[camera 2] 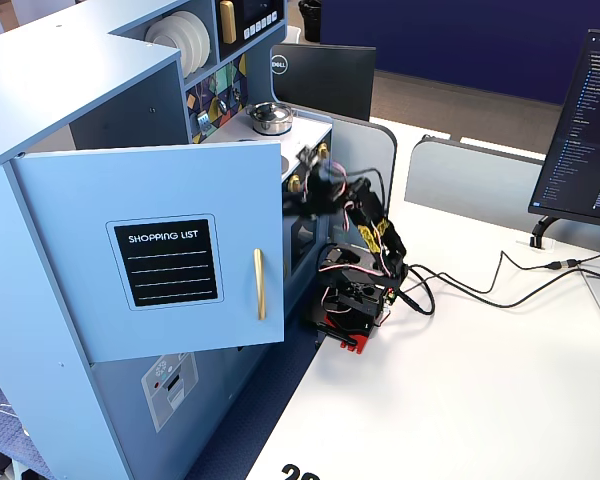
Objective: Pick up the green pineapple from the left cabinet and place it in the gray recipient
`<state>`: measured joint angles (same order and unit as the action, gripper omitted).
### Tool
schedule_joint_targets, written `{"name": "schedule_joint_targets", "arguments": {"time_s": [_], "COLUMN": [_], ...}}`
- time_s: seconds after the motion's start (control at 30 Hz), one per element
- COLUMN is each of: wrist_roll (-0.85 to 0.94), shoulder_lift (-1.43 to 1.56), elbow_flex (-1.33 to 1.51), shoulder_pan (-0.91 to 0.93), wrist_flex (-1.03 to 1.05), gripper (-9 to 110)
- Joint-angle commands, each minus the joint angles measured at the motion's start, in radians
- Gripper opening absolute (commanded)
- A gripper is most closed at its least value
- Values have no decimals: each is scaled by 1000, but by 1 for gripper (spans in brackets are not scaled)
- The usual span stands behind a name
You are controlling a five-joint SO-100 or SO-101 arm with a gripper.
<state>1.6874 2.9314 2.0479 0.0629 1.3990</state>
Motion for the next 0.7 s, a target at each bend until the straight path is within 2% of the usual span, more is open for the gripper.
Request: {"name": "schedule_joint_targets", "arguments": {"time_s": [0.0, 0.17, 0.33, 0.43, 0.67], "wrist_roll": [17, -9, -2, -140, -141], "shoulder_lift": [83, 72, -26, -48, 97], "elbow_flex": [278, 620, 953, 951, 954], "shoulder_pan": [15, 12, 20, -55, -71], "wrist_flex": [52, -115, -463, -376, -21], "gripper": [5, 0, 1, 0, 0]}}
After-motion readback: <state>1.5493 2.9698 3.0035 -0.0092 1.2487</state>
